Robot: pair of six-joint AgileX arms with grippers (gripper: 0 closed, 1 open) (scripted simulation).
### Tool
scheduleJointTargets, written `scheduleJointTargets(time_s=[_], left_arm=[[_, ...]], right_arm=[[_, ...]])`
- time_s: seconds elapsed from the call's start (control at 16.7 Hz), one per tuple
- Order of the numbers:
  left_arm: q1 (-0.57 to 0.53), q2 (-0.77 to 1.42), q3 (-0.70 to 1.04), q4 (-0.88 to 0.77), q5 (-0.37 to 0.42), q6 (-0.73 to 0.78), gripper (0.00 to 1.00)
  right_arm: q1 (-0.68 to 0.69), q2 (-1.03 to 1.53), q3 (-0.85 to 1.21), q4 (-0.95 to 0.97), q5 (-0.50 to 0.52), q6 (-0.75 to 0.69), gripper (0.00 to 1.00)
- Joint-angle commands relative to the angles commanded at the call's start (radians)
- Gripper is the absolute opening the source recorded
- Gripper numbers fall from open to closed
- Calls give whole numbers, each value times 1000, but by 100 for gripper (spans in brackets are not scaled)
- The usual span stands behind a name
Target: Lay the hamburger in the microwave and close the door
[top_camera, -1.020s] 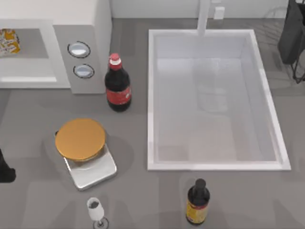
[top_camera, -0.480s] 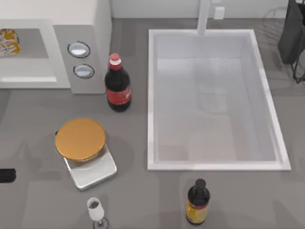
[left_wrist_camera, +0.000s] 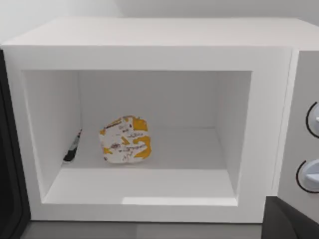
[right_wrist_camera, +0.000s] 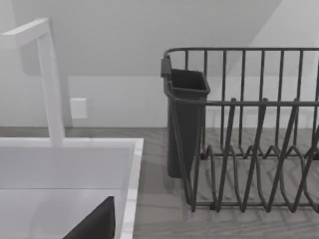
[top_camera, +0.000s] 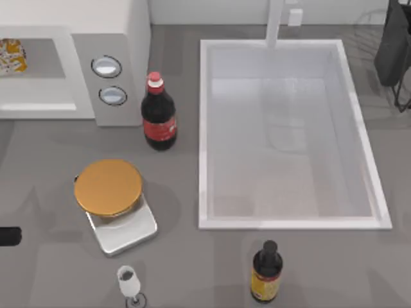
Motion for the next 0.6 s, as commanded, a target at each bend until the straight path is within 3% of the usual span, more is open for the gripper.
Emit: scheduleJointTargets(time_s=[0.6], left_arm=[[109,138,-48,186,109,2,0]], right_arm=[[0,0,0,0,0,0,100]])
